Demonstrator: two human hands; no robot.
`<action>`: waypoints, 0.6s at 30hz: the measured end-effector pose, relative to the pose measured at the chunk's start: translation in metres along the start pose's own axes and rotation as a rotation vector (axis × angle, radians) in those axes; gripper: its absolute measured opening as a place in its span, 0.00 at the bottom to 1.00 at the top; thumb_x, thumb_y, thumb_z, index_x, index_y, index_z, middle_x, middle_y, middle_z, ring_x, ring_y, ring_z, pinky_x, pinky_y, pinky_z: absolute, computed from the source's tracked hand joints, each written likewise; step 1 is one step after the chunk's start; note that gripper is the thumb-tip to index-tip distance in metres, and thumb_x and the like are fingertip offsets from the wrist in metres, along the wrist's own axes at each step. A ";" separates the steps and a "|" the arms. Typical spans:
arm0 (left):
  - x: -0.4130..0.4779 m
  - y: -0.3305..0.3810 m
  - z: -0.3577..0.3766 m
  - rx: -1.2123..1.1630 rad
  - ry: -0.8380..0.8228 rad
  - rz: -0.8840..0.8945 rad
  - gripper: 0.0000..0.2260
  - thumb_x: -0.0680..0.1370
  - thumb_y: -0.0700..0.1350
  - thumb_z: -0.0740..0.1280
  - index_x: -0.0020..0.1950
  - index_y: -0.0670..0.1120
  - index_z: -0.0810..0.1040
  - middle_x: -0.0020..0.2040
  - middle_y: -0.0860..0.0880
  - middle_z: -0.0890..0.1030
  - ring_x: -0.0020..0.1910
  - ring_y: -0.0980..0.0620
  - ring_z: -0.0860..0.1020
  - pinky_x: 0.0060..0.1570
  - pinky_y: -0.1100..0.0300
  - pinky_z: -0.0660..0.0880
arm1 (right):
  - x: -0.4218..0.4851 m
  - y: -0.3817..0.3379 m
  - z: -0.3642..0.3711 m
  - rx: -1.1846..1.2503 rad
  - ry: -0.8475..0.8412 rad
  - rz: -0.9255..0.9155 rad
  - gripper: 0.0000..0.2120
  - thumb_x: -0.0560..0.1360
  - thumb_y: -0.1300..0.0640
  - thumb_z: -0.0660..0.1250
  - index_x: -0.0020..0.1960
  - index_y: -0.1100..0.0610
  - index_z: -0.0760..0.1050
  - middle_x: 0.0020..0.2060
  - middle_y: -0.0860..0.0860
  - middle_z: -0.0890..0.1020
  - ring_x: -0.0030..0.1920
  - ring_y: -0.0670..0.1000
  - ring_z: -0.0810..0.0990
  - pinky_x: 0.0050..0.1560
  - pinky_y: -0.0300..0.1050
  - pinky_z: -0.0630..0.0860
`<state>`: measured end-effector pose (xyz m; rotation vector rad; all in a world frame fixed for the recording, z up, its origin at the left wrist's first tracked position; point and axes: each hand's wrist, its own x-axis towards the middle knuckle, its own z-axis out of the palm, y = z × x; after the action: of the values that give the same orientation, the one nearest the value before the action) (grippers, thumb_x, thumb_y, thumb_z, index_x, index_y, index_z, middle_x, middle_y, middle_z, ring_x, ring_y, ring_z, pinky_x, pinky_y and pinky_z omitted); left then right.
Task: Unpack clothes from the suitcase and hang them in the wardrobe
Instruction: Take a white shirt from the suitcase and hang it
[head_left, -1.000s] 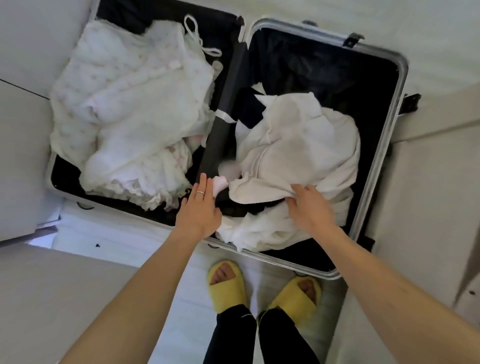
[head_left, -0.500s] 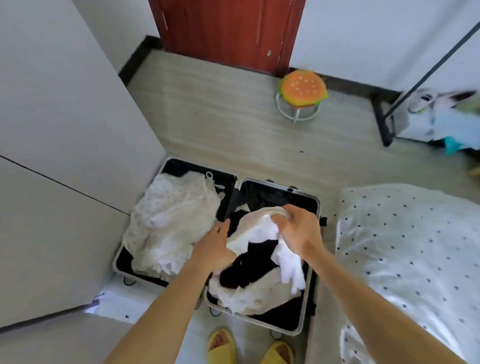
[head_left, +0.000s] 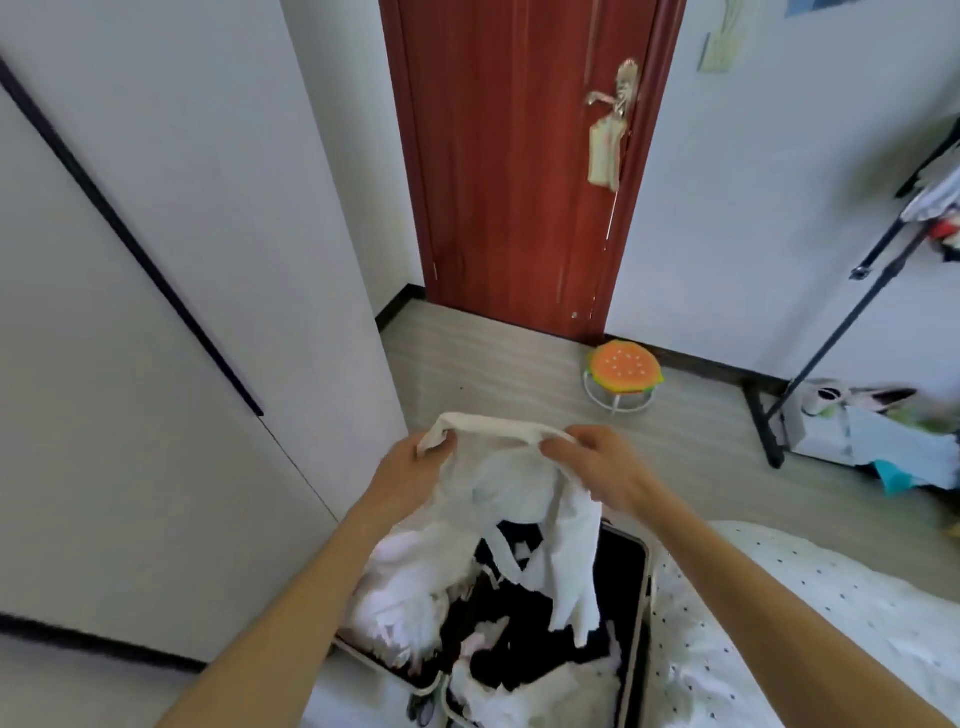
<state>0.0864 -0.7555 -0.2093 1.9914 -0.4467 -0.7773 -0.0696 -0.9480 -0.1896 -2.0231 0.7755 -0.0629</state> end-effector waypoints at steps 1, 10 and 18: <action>-0.015 0.013 -0.007 -0.005 0.040 0.025 0.13 0.81 0.59 0.62 0.52 0.51 0.79 0.48 0.46 0.81 0.43 0.49 0.76 0.44 0.55 0.72 | -0.009 -0.012 -0.008 -0.027 0.017 -0.040 0.24 0.70 0.36 0.65 0.35 0.58 0.74 0.26 0.47 0.71 0.31 0.50 0.72 0.36 0.47 0.66; -0.127 0.074 -0.038 0.047 0.265 0.160 0.10 0.82 0.54 0.62 0.52 0.50 0.79 0.46 0.53 0.81 0.45 0.54 0.78 0.44 0.63 0.72 | -0.065 -0.072 -0.042 -0.285 0.056 -0.318 0.22 0.78 0.37 0.61 0.44 0.57 0.76 0.36 0.52 0.80 0.40 0.54 0.79 0.38 0.47 0.70; -0.247 0.088 -0.077 0.278 0.258 0.244 0.06 0.82 0.36 0.61 0.54 0.40 0.78 0.48 0.47 0.80 0.41 0.63 0.75 0.40 0.75 0.68 | -0.126 -0.114 -0.007 -0.271 -0.064 -0.713 0.24 0.67 0.34 0.71 0.60 0.41 0.76 0.58 0.38 0.75 0.66 0.44 0.65 0.70 0.48 0.58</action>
<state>-0.0429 -0.6079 -0.0197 2.2041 -0.6568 -0.3127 -0.1163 -0.8434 -0.0637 -2.4580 -0.0124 -0.3115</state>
